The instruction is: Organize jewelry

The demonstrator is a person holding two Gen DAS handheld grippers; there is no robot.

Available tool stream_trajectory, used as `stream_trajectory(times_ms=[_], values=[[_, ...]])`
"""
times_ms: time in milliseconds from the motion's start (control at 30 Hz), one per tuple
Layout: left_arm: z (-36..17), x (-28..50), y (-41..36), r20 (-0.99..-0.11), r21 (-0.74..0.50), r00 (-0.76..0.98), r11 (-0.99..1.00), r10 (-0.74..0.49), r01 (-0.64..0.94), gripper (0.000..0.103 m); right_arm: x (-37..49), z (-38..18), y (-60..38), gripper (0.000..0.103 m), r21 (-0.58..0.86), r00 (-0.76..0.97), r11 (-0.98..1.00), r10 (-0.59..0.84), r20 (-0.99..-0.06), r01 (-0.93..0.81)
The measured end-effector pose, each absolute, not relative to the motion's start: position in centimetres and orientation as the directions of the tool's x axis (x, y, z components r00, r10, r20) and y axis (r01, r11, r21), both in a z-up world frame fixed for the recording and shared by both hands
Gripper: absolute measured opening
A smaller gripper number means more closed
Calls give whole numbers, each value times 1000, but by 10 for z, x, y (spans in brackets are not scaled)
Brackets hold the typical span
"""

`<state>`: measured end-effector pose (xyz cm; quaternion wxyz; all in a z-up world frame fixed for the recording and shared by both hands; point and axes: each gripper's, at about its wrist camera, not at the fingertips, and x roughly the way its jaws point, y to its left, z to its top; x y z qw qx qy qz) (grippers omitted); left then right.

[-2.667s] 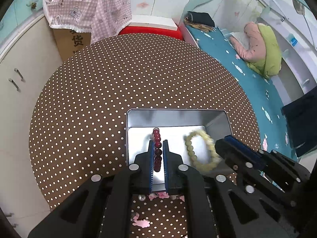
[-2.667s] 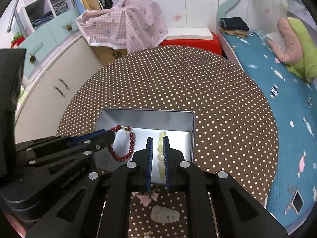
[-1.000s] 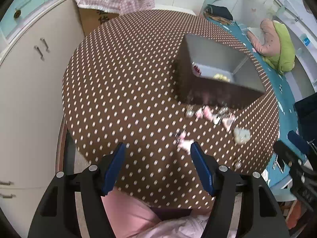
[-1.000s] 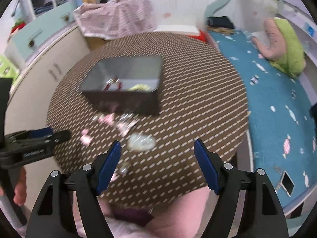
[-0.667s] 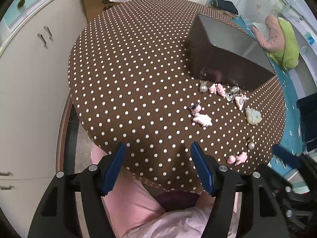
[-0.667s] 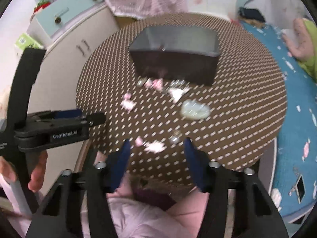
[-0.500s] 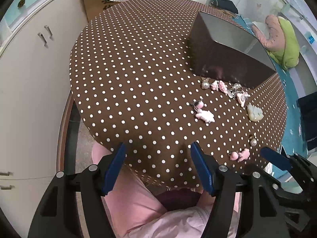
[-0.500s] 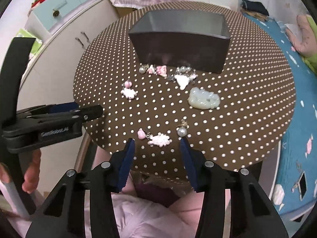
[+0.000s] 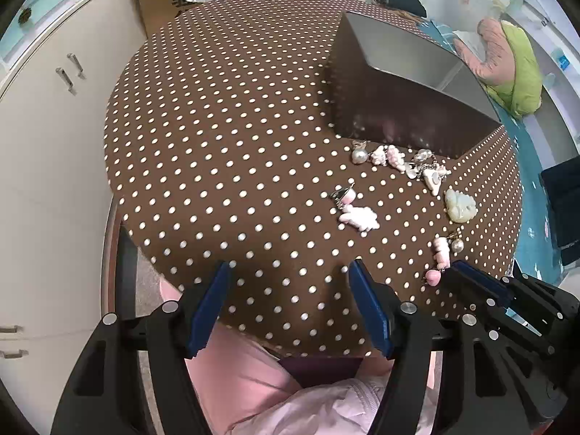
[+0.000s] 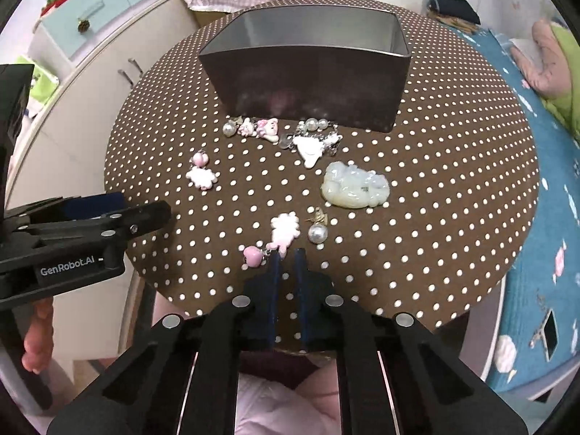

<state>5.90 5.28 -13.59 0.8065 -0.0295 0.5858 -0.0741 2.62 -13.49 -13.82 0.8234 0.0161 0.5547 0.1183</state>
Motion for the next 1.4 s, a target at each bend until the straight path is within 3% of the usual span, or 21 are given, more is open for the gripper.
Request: stream_trajectory(times_ms=[467, 567, 667, 767, 833, 967, 1133, 1167, 1200, 1400], values=[[-134, 69, 63, -941, -144, 302, 988, -155, 59, 66, 42, -138, -123, 13, 230, 321, 962, 267, -909, -149], [-135, 68, 65, -940, -146, 302, 987, -158, 62, 66, 44, -139, -121, 23, 263, 314, 954, 296, -902, -145], [-136, 69, 68, -940, -147, 303, 987, -159, 63, 66, 48, -136, -114, 52, 233, 337, 962, 270, -902, -144], [-136, 69, 67, -939, -148, 305, 987, -161, 64, 66, 49, -138, -111, 52, 205, 344, 967, 245, -907, -149], [-136, 69, 67, -939, -149, 305, 987, -161, 64, 66, 50, -139, -108, 51, 198, 352, 968, 242, -904, -155], [-136, 70, 66, -937, -158, 305, 985, -171, 69, 70, 53, -140, -95, 31, 133, 382, 972, 199, -902, -192], [-135, 72, 60, -938, -151, 305, 986, -166, 71, 71, 55, -140, -101, 28, 159, 377, 971, 216, -901, -177], [-135, 73, 59, -937, -153, 305, 986, -168, 73, 71, 55, -136, -102, 21, 147, 396, 974, 207, -895, -175], [-134, 74, 56, -937, -155, 304, 985, -172, 78, 71, 51, -130, -113, 5, 151, 405, 974, 209, -890, -170], [-133, 86, 31, -938, -115, 315, 987, -144, 108, 71, 57, -119, -129, 6, 152, 426, 977, 203, -882, -150]])
